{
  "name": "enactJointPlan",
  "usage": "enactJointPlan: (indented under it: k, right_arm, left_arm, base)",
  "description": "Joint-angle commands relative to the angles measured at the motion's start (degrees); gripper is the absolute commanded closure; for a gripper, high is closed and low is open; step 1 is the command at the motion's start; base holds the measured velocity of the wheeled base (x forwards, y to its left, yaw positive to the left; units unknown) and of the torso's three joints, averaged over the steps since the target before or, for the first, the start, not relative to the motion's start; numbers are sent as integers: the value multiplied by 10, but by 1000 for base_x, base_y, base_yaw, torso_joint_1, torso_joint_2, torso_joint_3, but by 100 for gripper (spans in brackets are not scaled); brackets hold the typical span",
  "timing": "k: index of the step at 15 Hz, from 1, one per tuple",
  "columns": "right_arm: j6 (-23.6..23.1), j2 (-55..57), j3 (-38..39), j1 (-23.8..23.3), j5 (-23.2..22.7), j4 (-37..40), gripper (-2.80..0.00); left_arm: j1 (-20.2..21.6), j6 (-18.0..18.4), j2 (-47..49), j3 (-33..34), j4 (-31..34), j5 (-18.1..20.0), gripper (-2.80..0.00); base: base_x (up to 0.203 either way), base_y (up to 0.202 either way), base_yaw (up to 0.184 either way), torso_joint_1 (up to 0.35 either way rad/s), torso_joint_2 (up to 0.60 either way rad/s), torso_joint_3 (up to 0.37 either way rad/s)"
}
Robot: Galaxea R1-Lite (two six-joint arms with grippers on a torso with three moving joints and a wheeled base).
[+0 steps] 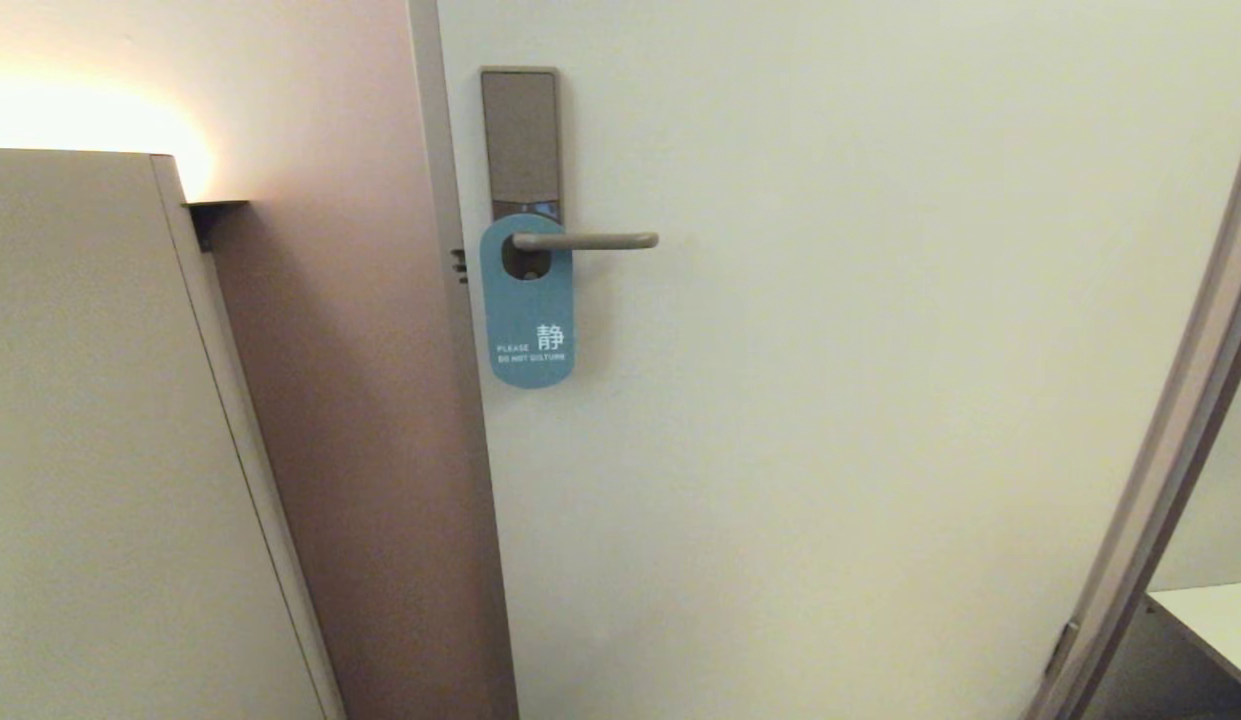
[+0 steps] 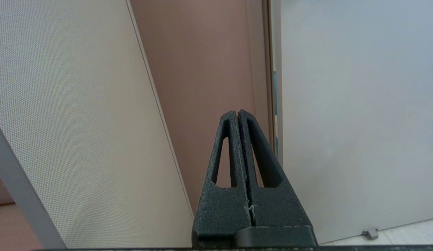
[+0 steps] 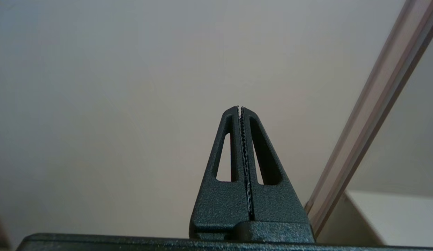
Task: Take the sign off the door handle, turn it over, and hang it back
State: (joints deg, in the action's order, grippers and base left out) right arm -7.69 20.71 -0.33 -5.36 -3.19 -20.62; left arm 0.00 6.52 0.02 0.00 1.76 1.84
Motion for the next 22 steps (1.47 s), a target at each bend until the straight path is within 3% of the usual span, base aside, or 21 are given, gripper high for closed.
enactJointPlan:
  k: [1,5,10,22]
  right_arm:
    - [13,-44,3,16,3,30,0]
    - [31,-103,3,45,15,108,0]
    - [33,-183,3,49,20,198,0]
    - [46,-207,3,49,20,210,0]
  left_arm:
    - [0,1,0,0,0,0,0]
    - [0,1,0,0,0,0,0]
    - [0,1,0,0,0,0,0]
    - [0,1,0,0,0,0,0]
  base:
    - [0,0,0,0,0,0]
    - [0,0,0,0,0,0]
    - [0,0,0,0,0,0]
    - [0,0,0,0,0,0]
